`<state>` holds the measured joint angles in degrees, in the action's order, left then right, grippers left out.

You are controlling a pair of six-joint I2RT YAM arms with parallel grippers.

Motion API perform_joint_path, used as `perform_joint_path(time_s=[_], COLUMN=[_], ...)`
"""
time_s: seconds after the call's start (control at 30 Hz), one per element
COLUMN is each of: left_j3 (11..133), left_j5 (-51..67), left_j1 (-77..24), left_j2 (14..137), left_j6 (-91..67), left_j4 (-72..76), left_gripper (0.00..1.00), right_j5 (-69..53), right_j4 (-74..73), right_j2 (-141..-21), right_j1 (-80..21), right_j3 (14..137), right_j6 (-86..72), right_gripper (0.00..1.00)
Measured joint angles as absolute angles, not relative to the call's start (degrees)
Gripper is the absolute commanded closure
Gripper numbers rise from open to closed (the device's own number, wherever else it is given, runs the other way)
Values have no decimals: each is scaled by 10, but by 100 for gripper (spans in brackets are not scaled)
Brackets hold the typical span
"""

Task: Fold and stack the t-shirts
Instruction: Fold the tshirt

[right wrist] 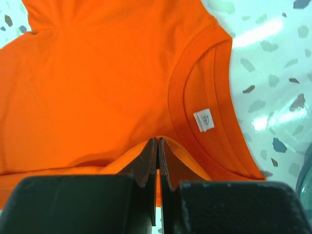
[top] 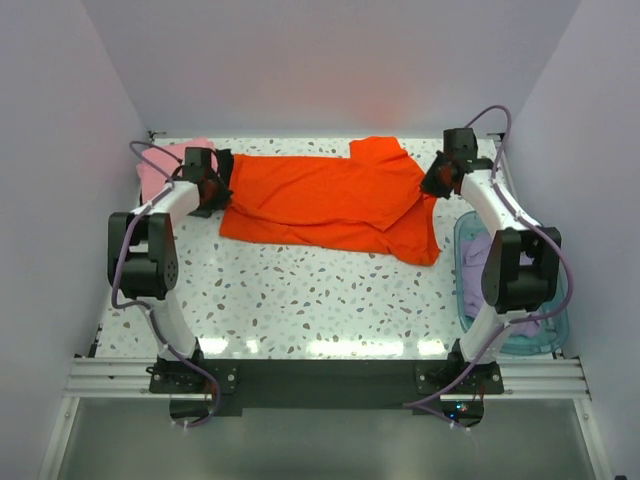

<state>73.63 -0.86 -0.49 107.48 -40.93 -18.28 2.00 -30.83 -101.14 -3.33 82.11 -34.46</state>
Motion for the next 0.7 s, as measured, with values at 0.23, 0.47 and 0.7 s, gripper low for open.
perform_joint_path(time_s=[0.23,0.47,0.7], left_j3=[748,749,749], left_j5=[-6,-9,-14], left_j1=[-13,-13,-13], left_j2=[1100,1105,1105], left_j6=[-409,-409,-409], left_j4=[-179,-180,-180], left_gripper=[100,100,100], right_j5=[19,20,20], right_j4=[-308,-309,-309], right_j2=[-1051,-1092,-1095], right_j1=[-33,-32,-24], right_j3=[859,867,868], right_j6=[-337,-333,-333], right_gripper=[100,100,100])
